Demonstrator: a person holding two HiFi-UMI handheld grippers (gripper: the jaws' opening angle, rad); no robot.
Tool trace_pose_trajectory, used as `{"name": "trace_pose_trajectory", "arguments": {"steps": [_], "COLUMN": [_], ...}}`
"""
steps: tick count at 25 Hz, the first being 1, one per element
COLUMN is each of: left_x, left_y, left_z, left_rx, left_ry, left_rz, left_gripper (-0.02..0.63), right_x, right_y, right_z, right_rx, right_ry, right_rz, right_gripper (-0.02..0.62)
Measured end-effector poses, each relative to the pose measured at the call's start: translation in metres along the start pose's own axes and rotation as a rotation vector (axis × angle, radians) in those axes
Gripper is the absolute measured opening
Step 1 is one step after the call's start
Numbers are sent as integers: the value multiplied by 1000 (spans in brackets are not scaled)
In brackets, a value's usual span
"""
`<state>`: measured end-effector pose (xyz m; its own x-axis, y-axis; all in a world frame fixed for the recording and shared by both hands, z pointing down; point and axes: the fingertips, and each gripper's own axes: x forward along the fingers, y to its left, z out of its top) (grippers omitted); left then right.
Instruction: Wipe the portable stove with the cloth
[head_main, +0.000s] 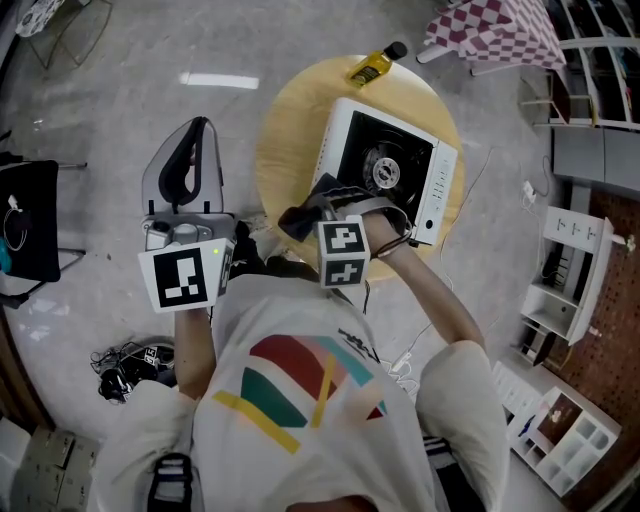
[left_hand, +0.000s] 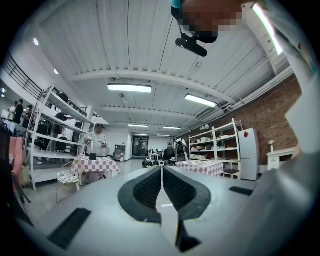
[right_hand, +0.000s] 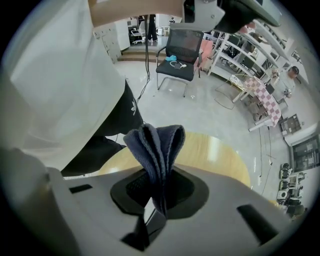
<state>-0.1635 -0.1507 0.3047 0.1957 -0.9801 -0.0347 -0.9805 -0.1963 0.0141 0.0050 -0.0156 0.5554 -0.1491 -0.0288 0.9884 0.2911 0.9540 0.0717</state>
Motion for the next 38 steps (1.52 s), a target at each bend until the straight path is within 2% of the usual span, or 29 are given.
{"name": "trace_pose_trajectory", "arguments": {"steps": [11, 13, 15, 18, 21, 25, 30, 33, 38], "left_x": [1, 3, 5, 13, 23, 31, 37, 44, 42], "left_y": [-10, -11, -13, -19, -35, -66, -119, -145, -187], "left_z": [4, 6, 7, 18, 30, 53, 74, 90, 99], "left_rx": [7, 11, 22, 27, 37, 48, 61, 70, 86], "left_ry": [-5, -7, -10, -39, -47, -94, -129, -168, -211], "left_rz": [-19, -24, -43, -66, -107, -197, -324, -418, -532], "left_gripper": [8, 9, 9, 8, 9, 8, 9, 8, 9], "right_x": [-3, -7, -19, -54, -104, -184, -275, -306, -326], "right_y": [10, 5, -13, -58, -101, -130, -111, -81, -15], "right_z": [2, 2, 3, -1, -20, -56, -115, -140, -174], "right_rx": [-11, 16, 74, 197, 366, 611, 889, 1052, 1305], "right_ry": [-13, -36, -79, -155, -247, -371, -513, -546, -614], "right_rz": [6, -2, -57, -218, -410, -691, -1016, -1218, -1443], "right_gripper": [32, 32, 32, 34, 34, 34, 34, 34, 34]}}
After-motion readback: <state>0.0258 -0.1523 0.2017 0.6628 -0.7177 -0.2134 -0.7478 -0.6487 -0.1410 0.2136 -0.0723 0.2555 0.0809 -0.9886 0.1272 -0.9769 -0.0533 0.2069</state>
